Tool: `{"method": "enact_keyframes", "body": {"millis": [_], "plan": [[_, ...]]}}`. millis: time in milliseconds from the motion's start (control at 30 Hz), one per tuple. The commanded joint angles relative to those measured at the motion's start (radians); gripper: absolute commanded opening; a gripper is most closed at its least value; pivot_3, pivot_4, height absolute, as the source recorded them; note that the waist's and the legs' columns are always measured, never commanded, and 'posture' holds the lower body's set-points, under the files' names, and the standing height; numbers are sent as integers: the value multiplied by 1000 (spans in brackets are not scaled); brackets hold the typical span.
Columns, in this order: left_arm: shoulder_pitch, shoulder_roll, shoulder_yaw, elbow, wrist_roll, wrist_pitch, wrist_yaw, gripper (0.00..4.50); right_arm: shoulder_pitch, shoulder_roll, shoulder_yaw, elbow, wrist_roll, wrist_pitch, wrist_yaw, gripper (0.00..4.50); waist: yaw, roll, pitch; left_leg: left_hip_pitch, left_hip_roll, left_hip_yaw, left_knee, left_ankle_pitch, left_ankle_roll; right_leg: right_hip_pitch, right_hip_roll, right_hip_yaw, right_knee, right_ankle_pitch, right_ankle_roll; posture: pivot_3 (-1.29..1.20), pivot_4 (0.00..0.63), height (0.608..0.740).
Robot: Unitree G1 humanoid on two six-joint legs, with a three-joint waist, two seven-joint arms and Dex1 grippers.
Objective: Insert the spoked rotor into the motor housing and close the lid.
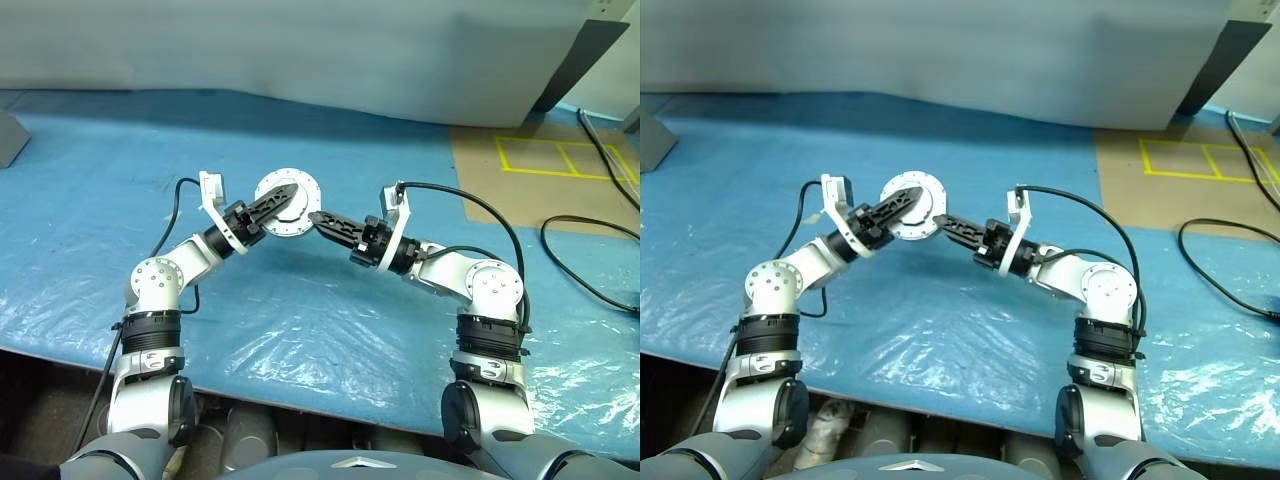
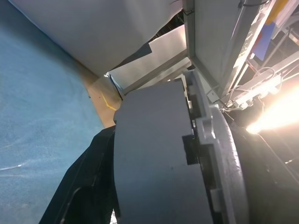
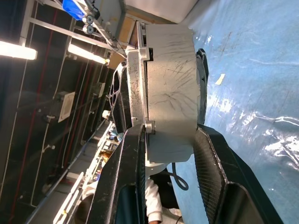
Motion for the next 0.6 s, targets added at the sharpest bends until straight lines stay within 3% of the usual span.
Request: {"method": "enact_keyframes", "body": {"millis": [33, 300, 467, 600], "plan": [[9, 9, -21, -38, 12, 13, 14, 2876, -26, 14, 15, -34, 21, -32, -8, 1147, 0, 0, 0, 0, 0, 0, 0, 0, 0, 0, 0, 0, 0, 0, 0, 0, 150, 740], [6, 30, -9, -18, 3, 25, 18, 2876, -24, 5, 40, -51, -3, -67, 1, 1147, 0, 0, 0, 0, 0, 0, 0, 0, 0, 0, 0, 0, 0, 0, 0, 0, 150, 740], [-12, 47, 32, 16, -17, 27, 24, 2876, -28, -11, 56, -45, 11, -54, 37, 2777, 0, 0, 0, -1, 0, 0, 1, 0, 0, 0, 0, 0, 0, 0, 1, 0, 150, 740], [-15, 52, 60, 29, -26, 15, 39, 2876, -29, -16, 62, -41, 11, -60, 43, 2777, 0, -1, 0, -1, 0, 0, 1, 0, 0, 0, 0, 0, 0, 0, 1, 0, 150, 740]]}}
